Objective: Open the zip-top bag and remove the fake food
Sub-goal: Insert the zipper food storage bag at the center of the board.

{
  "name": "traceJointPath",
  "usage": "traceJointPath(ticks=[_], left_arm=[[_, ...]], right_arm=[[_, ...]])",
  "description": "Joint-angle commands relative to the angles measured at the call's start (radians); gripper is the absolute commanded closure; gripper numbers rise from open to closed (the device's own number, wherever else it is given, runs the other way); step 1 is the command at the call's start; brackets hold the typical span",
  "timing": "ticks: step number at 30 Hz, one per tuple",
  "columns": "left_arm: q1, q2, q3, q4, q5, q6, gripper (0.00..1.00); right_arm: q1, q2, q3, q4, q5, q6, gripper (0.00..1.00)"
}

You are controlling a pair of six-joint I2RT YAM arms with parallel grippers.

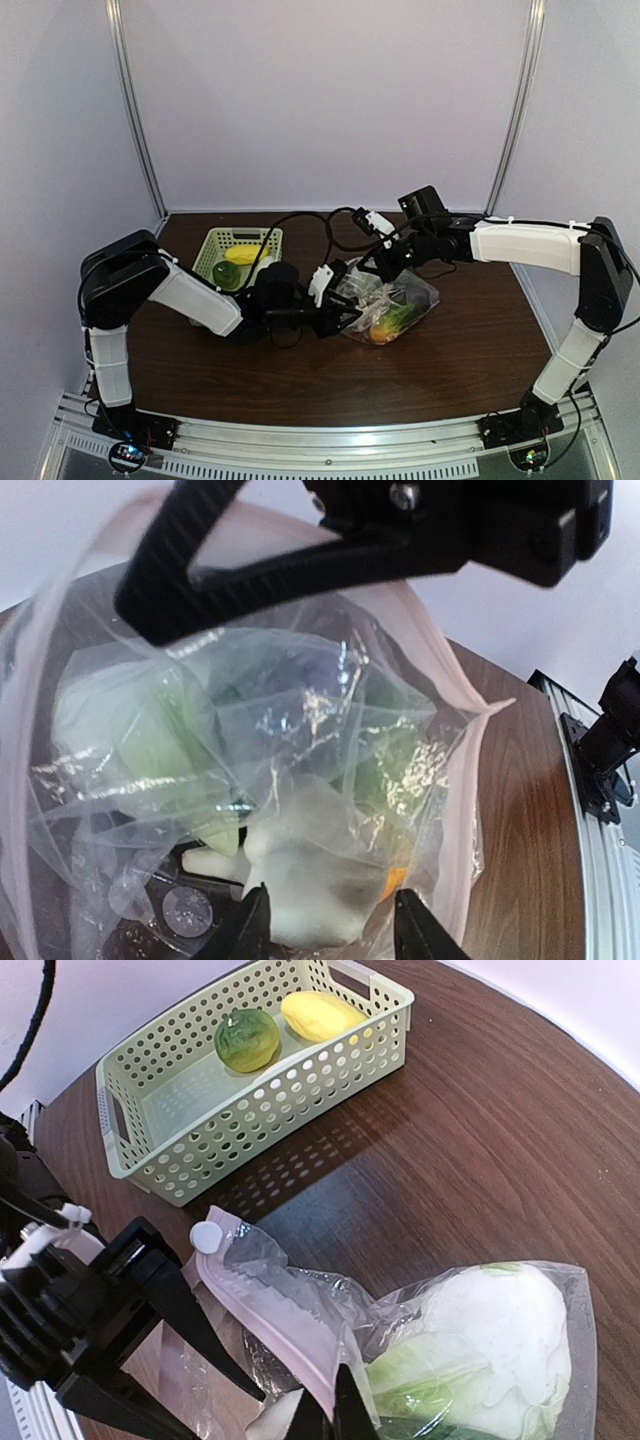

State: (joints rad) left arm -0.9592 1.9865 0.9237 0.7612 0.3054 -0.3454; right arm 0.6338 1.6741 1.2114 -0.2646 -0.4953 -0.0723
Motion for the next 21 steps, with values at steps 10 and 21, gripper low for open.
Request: traceJointPath(ticks=[10,21], left_arm=[[-0.007,0.094,0.108,-0.121,0.011,0.019,0.64],[-0.01,0.193,0.266,-0.324,-0.118,-0.078,0.47]], right_arm=[[-0.008,0.004,-0.075,0.105,0.017,-0.098,1.0],[-0.008,0.009,-0.066,0.087,0.023,-0.113,1.0]])
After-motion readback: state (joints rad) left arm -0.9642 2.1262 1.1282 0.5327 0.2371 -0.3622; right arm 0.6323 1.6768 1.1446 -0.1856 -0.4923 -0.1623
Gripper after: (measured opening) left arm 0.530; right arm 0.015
